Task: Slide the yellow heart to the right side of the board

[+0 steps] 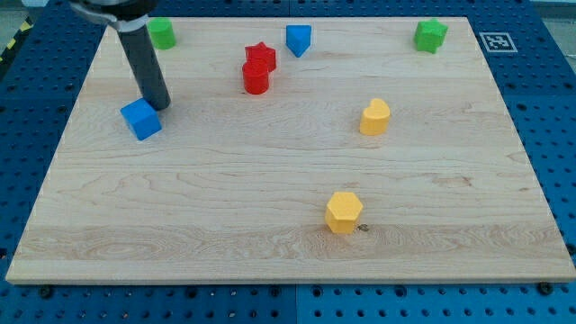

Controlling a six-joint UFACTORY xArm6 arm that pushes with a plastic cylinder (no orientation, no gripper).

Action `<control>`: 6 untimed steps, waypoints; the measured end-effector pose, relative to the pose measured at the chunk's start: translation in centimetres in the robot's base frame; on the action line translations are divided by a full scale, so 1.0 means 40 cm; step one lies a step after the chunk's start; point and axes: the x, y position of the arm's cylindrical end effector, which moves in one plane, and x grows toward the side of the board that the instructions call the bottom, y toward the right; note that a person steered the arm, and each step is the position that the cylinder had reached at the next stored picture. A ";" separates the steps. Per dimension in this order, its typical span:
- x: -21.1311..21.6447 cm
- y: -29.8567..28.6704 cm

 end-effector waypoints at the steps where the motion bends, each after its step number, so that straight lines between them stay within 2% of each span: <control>1: 0.010 -0.002; 2: 0.010 -0.002; 3: 0.010 0.069; 5: 0.045 0.308; 6: 0.116 0.480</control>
